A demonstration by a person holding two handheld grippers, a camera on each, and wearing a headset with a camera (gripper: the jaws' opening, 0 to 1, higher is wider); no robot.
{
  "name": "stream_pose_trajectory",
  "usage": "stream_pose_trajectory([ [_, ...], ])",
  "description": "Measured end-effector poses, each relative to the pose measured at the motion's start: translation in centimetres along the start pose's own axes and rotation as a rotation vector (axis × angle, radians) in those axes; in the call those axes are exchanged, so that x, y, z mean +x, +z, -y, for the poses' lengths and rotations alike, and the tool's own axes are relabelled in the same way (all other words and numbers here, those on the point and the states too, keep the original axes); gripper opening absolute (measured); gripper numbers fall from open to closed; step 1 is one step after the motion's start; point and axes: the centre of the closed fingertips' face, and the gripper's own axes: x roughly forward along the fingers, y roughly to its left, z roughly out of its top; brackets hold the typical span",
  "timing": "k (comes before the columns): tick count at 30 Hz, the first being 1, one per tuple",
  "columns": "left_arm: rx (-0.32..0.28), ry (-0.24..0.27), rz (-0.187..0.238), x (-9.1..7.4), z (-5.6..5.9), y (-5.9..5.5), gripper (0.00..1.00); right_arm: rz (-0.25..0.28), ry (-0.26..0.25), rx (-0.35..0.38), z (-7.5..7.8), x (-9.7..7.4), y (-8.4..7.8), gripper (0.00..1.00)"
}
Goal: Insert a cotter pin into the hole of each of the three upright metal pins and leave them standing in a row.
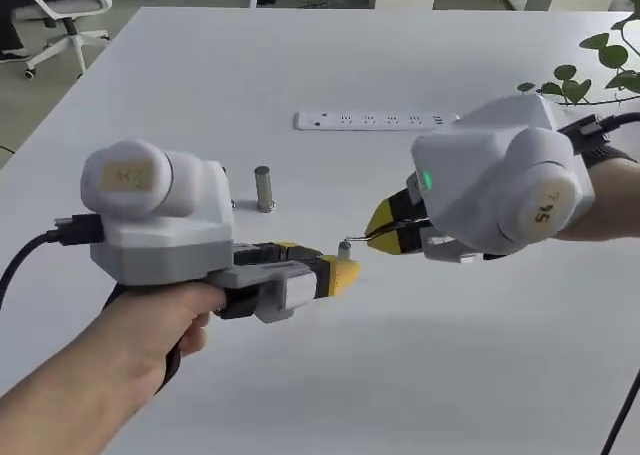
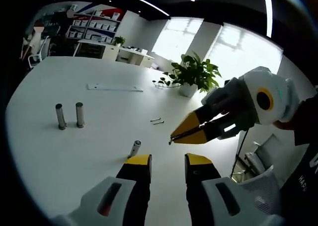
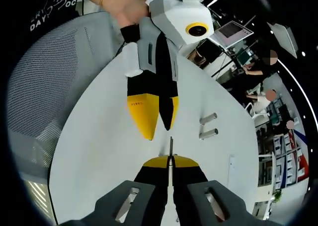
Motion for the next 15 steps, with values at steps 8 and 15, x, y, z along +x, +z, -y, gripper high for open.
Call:
stream_pose_trajectory([
  [8, -0.072, -0.021, 0.013, 0.0, 0.3, 0.3, 0.18, 0.017, -0.011, -0.022, -0.5, 0.1, 0.8, 0.00],
  [15, -0.121, -0.056, 0.029, -0.1, 0.9, 0.4, 0.10, 0.030, -0.017, -0.017, -0.6, -0.2, 1.3, 0.00],
])
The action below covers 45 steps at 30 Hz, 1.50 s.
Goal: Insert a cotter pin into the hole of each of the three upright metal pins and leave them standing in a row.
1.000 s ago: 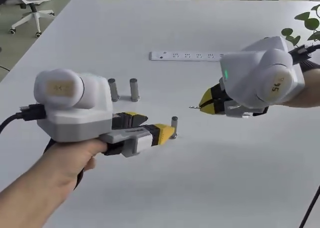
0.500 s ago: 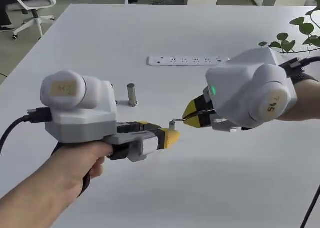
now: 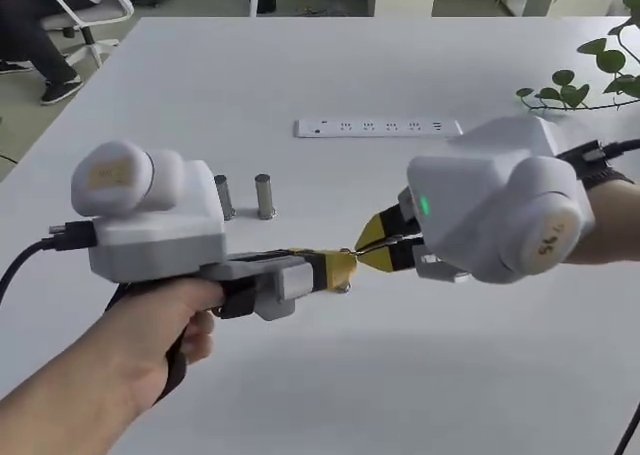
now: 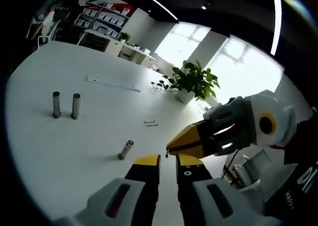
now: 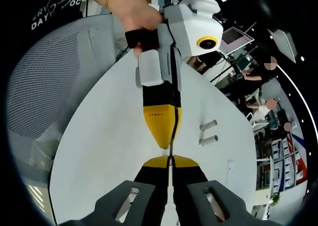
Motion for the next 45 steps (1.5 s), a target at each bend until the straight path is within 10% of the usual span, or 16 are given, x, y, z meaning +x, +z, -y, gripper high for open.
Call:
stream_pose_trajectory([
  [16, -0.084, -0.048, 0.034, -0.1, 0.4, 0.0, 0.01, 0.011, -0.010, -0.016, -0.3, -0.5, 0.7, 0.00],
  [36, 0.127, -0.010, 0.011, -0.5, 0.0, -0.2, 0.00, 0.051, 0.002, 0.090, -0.4, -0.3, 0.8, 0.05],
  [45, 0.323, 0.004, -0.068, -0.7, -0.4, -1.6, 0.00, 0.179, 0.122, 0.414, -1.3, -1.1, 1.0, 0.09],
])
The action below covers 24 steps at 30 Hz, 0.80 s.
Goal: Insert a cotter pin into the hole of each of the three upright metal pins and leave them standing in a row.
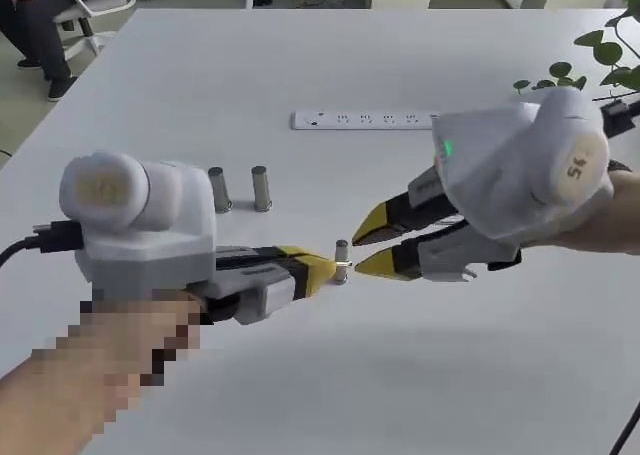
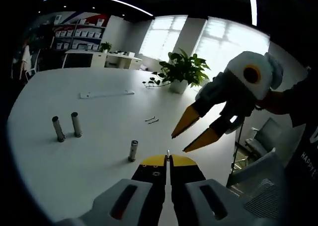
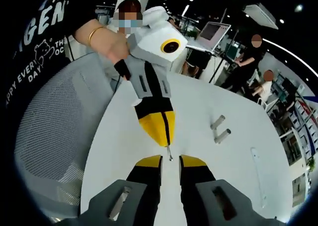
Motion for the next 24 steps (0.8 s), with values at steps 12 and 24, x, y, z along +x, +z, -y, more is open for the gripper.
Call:
stream_pose_trajectory([
  [12, 0.202, -0.117, -0.049, 0.0, 2.0, -1.2, 0.00, 0.060, 0.177, 0.266, -2.2, -0.5, -1.4, 0.12],
  [24, 0.257, -0.257, -0.028, -0.4, 4.4, -1.5, 0.00, 0.050, 0.298, 0.320, -4.9, -1.0, -2.0, 0.11],
])
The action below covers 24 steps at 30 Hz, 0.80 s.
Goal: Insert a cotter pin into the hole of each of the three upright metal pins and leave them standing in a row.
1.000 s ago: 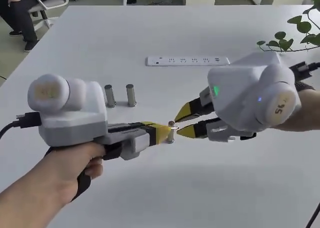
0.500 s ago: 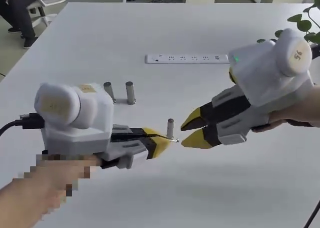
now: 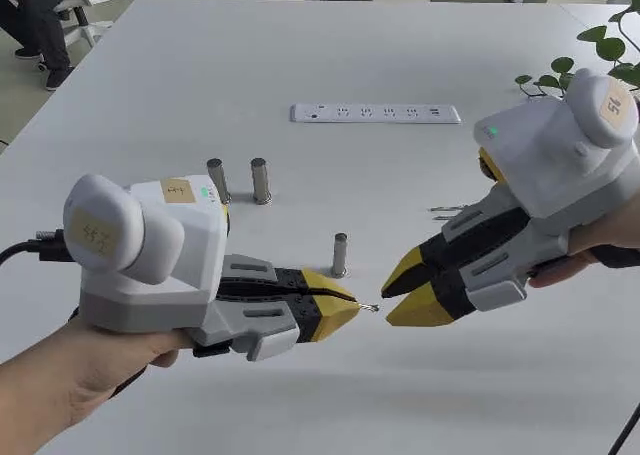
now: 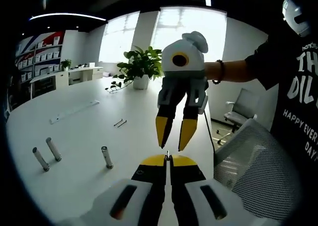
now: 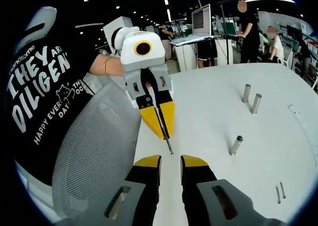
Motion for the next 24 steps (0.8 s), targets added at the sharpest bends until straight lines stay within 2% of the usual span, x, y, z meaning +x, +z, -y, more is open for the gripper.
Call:
stream_pose_trajectory([
  [2, 0.008, -0.009, -0.001, 0.0, 0.2, 0.0, 0.00, 0.014, 0.022, 0.010, -0.4, 0.0, 0.1, 0.11],
  [5, -0.001, -0.028, 0.020, -0.1, 0.5, 0.4, 0.00, 0.022, 0.067, 0.027, -1.2, 0.0, 0.2, 0.10],
  [8, 0.006, -0.071, 0.030, 0.0, 1.4, 0.7, 0.00, 0.028, 0.094, 0.039, -1.7, 0.1, 0.3, 0.09],
  [14, 0.006, -0.098, 0.034, 0.0, 2.1, 0.8, 0.00, 0.040, 0.120, 0.048, -2.1, 0.1, 0.3, 0.03],
  [24, 0.017, -0.123, 0.055, 0.1, 2.7, 1.2, 0.00, 0.074, 0.164, 0.057, -2.9, 0.0, 0.9, 0.00],
])
